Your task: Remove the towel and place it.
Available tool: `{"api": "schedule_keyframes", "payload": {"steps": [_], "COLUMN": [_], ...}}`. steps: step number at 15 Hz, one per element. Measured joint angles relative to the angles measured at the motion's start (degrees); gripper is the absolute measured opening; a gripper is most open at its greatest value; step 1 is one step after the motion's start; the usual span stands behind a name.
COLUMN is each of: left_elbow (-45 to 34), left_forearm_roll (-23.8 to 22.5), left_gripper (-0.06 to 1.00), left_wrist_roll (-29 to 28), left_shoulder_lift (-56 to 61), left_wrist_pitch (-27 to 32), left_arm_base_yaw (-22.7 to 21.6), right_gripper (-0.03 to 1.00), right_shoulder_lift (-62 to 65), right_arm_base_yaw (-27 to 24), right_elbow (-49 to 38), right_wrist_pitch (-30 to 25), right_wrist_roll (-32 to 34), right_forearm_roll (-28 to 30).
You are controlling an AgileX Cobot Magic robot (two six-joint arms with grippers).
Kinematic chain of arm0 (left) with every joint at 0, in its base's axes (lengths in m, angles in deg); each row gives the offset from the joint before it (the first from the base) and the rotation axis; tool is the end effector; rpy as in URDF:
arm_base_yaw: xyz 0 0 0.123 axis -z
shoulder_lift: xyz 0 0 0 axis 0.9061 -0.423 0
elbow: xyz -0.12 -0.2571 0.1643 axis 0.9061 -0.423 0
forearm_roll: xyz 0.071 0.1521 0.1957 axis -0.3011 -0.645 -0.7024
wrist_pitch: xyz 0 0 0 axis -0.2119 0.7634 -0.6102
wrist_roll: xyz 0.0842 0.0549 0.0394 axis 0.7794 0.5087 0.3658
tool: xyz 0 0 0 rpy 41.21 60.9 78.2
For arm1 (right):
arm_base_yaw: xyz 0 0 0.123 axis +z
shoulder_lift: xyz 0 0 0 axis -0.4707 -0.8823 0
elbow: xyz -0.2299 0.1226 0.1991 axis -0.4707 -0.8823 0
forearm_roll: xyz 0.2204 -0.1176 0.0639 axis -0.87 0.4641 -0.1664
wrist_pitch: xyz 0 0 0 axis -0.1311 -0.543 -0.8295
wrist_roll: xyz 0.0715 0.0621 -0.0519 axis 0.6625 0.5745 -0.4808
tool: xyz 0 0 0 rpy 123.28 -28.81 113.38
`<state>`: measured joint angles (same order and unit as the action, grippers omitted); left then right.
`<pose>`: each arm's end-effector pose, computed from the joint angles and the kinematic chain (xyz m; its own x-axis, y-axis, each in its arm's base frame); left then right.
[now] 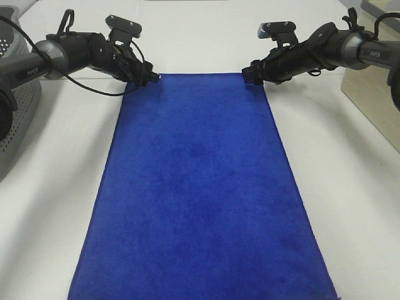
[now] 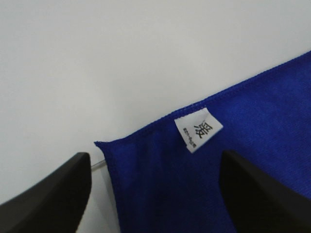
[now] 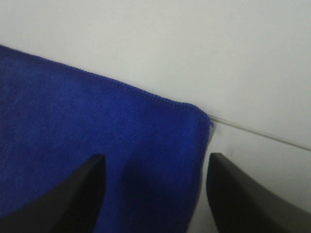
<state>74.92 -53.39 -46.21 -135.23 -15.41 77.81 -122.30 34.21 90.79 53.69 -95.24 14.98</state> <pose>0.6412 -0.1497 0.0951 -0.5119 0.2876 -0.8095 0.3382 0.9337 0.1178 0.6277 0.0960 0.0946 -0.6139 -0.1175 -0.7806 -0.3383 0.9326 0.1256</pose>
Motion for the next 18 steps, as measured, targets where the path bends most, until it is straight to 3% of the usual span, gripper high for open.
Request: {"api": "schedule_keyframes", "payload": {"steps": [3,5,7,10,11,15,18], "left_elbow": [0.0,0.0,0.0,0.0,0.0,0.0,0.0], "left_forearm_roll": [-2.52,-4.13,-4.35,-4.3,-4.18,-5.61,-5.61], "left_gripper": [0.78,0.78,0.78,0.79,0.79,0.79,0.79], "left_wrist_roll": [0.0,0.0,-1.15,-5.33,-5.84,-10.31,-11.92], "left_shoulder_lift": [0.52,3.04,6.93,13.75,15.81,25.78,33.58], "left_wrist_pitch": [3.44,11.52,23.84,45.55,48.64,49.73,49.85], "left_arm_base_yaw": [0.0,0.0,0.0,0.0,0.0,-0.69,-7.45], "right_gripper": [0.64,0.64,0.64,0.68,0.69,0.7,0.7], "right_shoulder_lift": [2.01,4.98,8.94,16.73,19.82,30.83,35.98], "right_arm_base_yaw": [0.0,0.0,0.0,0.0,0.0,-0.69,-7.68], "right_elbow": [0.0,0.0,0.0,0.0,0.0,0.0,0.0], "right_wrist_pitch": [-5.39,-12.49,-22.46,-38.1,-41.31,-46.18,-46.64], "right_wrist_roll": [0.17,2.29,7.73,23.89,27.27,32.37,34.55], "right_forearm_roll": [2.52,5.56,9.11,15.3,16.73,20.0,20.17]}}
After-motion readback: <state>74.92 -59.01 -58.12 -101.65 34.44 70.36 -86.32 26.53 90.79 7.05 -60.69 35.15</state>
